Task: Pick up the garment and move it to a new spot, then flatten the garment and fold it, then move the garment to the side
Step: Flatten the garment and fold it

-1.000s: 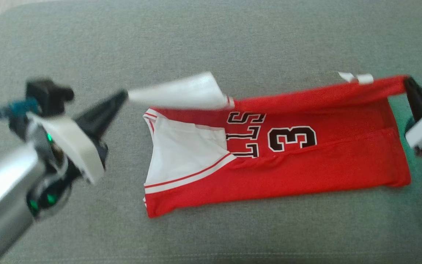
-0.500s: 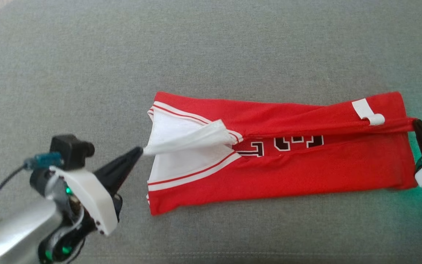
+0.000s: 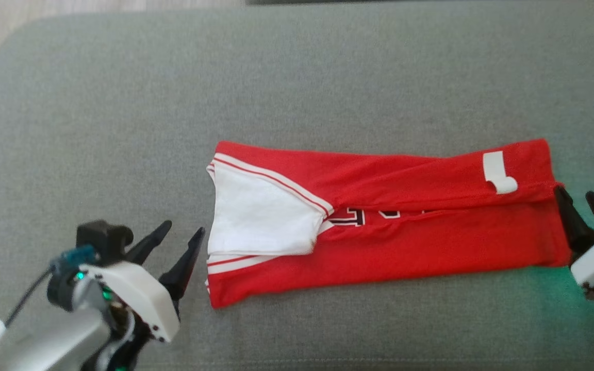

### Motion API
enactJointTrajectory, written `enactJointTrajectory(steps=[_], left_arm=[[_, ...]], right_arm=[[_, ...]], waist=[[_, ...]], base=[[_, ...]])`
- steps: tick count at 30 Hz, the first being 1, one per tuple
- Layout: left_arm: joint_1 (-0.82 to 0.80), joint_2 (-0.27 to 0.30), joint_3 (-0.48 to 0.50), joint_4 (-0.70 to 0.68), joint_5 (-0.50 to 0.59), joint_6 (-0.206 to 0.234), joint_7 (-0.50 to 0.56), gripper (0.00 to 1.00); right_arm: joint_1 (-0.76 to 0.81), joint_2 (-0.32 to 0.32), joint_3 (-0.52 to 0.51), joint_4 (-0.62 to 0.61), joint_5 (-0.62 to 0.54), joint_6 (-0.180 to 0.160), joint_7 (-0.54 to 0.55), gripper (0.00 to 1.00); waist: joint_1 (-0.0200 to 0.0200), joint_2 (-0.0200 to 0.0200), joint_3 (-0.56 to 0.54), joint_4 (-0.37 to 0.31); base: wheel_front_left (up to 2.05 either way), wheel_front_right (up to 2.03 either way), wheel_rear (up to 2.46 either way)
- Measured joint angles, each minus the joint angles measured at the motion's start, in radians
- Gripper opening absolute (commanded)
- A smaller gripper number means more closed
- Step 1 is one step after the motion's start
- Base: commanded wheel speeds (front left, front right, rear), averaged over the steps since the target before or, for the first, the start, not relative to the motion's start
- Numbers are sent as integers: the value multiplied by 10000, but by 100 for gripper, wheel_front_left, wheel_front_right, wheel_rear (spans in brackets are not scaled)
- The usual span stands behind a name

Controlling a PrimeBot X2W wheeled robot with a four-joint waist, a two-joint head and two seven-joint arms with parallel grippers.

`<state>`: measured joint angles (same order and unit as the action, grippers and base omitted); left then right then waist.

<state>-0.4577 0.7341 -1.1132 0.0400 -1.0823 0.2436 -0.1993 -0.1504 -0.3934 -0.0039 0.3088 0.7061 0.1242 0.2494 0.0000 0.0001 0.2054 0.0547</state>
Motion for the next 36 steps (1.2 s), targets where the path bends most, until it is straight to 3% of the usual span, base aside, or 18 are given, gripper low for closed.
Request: enactJointTrajectory(steps=[6,12,20,27,36], left_arm=[[1068,-838,895,299,577,890,-489,100],[2862,-2255,3350,-130,2989,1534,-500,100],[5230,-4031,5687,-499,5823,1333,-500,100],[6011,-5179,6481,-696,8036,752,-500,100],[6244,-5536,6431,-779,9555,81,-500,100]], right_arm=[[732,552,-276,-345,-531,0,-982,100],[1355,1281,-280,-69,-1329,0,-2111,100],[1499,1870,-702,650,-2410,0,-3348,100],[1546,2176,-915,1492,-2623,0,-3459,100],[515,2138,-2299,2951,-3369,0,-2993,100]], waist=[[-1,0,-738,-13],[-2,0,-1513,18],[-2,0,-2097,305],[0,0,-2269,696],[0,0,-2105,1186]], base=[[0,0,0],[0,0,0],[0,0,0],[0,0,0],[0,0,0]])
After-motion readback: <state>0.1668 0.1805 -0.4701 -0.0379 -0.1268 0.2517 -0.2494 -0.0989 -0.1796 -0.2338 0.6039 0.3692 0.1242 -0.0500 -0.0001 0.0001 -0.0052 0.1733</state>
